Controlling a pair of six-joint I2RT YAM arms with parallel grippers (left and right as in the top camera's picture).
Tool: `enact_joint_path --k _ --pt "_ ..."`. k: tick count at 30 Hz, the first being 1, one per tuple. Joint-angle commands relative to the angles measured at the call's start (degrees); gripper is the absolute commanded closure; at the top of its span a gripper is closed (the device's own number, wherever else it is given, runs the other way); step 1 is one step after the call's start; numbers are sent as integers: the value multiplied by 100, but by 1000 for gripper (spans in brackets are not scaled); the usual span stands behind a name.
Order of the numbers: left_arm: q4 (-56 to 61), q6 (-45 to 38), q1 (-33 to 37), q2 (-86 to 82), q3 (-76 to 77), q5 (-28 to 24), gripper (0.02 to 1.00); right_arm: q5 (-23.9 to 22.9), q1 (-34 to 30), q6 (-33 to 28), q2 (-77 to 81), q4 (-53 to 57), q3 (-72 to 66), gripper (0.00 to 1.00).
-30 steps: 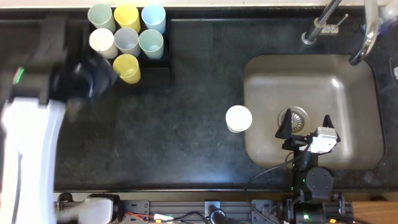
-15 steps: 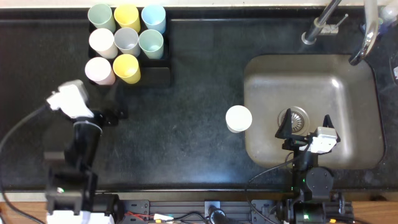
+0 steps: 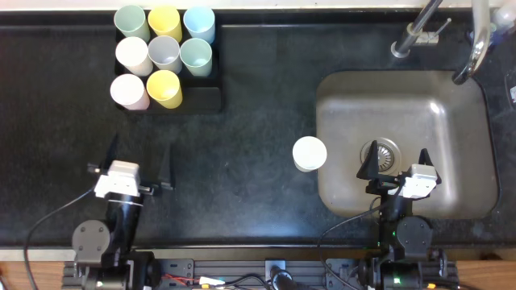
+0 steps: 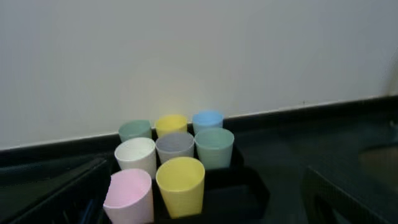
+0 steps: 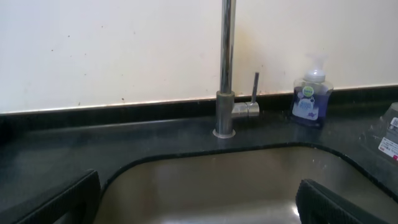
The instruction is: Store Cups
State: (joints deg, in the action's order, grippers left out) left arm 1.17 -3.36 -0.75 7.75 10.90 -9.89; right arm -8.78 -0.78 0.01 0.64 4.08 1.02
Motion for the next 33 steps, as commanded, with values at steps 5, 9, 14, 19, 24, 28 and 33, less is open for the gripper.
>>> enact_joint_path --k 5,9,14,19,24,28,33 --pt "-350 -157 -197 -557 -560 457 20 35 -37 -20 -44 -35 -76 3" --pt "-306 -155 -184 -763 -933 463 18 35 -37 -20 -44 -35 -76 3" --pt "-533 -116 -173 -763 -1043 415 20 35 -37 -20 -44 -35 -76 5" --pt "-557 -116 -155 -763 -1043 424 18 35 -37 -20 -44 -35 -76 3" --pt "-551 -116 -155 -763 -1043 422 23 33 -37 -20 -44 -35 -76 5" --pt "-549 -116 -157 -763 -1043 422 18 35 -37 -20 -44 -35 -76 3" --pt "-549 -116 -195 -763 -1043 420 20 33 -37 -20 -44 -35 -76 3"
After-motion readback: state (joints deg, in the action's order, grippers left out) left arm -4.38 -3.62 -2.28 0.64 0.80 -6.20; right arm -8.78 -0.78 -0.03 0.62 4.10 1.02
